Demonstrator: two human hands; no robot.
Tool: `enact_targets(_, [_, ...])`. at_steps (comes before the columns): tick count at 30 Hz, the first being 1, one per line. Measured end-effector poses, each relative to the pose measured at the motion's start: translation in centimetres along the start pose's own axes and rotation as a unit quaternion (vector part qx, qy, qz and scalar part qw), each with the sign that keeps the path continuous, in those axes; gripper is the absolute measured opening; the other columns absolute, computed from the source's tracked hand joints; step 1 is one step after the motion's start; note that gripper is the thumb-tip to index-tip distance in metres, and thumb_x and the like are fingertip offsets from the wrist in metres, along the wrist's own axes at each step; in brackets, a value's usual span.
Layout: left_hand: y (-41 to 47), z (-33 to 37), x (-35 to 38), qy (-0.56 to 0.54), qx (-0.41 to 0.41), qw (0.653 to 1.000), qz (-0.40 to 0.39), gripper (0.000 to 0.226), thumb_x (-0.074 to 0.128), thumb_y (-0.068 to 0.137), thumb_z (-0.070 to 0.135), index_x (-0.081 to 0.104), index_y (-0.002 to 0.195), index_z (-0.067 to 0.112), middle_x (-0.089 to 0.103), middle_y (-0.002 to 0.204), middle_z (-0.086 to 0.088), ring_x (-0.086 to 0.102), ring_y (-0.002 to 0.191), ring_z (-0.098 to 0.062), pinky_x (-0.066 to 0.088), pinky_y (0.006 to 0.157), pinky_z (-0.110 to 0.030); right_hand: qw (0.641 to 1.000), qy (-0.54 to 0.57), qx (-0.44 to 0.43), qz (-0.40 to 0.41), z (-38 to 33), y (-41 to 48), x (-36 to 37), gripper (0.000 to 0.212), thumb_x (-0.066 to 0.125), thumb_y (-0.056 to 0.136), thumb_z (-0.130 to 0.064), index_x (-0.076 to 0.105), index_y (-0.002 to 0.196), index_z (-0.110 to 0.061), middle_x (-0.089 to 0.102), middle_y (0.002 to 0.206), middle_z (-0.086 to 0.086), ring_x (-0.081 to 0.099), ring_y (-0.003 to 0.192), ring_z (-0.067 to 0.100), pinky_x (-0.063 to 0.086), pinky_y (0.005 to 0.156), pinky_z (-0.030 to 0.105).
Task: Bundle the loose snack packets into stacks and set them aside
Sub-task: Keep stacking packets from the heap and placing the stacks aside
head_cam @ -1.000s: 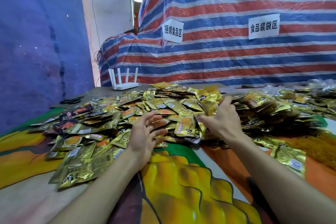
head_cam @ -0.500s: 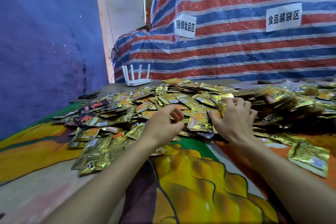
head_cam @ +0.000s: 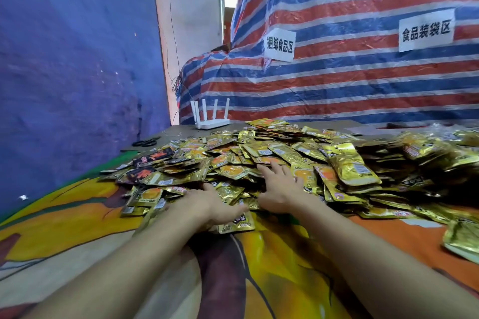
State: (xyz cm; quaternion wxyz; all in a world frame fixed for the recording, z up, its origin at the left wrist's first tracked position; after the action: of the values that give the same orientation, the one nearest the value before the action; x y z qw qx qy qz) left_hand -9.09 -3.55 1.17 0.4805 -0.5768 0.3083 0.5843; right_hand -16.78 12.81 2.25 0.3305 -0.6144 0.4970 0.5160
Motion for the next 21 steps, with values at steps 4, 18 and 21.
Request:
enact_targets(4, [1.5,1.4,0.2,0.008,-0.008,0.999,0.04,0.102,0.05,0.08,0.079,0.034,0.15,0.007,0.044,0.149,-0.023,0.041,0.135,-0.05,0.041,0.108,-0.059,0.997,-0.037,0.018,0.063,-0.1,1.5,0.3,0.056,0.052,0.098,-0.036,0.038,0.151,-0.028,0.036,0.156,0.003,0.028,0.145,0.032,0.018,0.117,0.059])
enact_targets(18, [0.5,3.7,-2.1,0.013,0.063,0.988,0.141,0.002,0.049,0.092,0.011,0.05,0.091,0.01,0.061,0.111,-0.016,0.058,0.103,-0.036,0.052,0.089,-0.045,0.941,0.098,-0.024,0.323,0.7,-1.8,-5.9,0.021,0.051,0.1,-0.02,0.072,0.099,-0.021,0.07,0.087,0.006,0.063,0.087,0.034,0.041,0.066,0.035])
enact_targets(21, [0.1,3.3,-3.8,-0.033,0.072,0.987,0.139,0.018,0.05,0.095,0.011,0.043,0.078,0.012,0.054,0.09,-0.008,0.052,0.079,-0.024,0.041,0.065,-0.032,0.913,0.184,-0.023,0.363,1.6,-2.9,-7.3,0.02,0.052,0.096,-0.011,0.071,0.096,-0.014,0.069,0.084,0.007,0.06,0.079,0.032,0.044,0.062,0.036])
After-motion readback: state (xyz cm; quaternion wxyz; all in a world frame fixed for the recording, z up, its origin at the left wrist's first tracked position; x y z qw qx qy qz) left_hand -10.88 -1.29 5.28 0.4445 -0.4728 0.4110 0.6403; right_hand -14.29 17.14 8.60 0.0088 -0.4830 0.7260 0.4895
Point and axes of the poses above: each hand's wrist, its own y-axis towards the middle knuckle, its own x-axis out of the palm, z = x × y, the point moved 9 cm from there along y, towards the middle knuckle
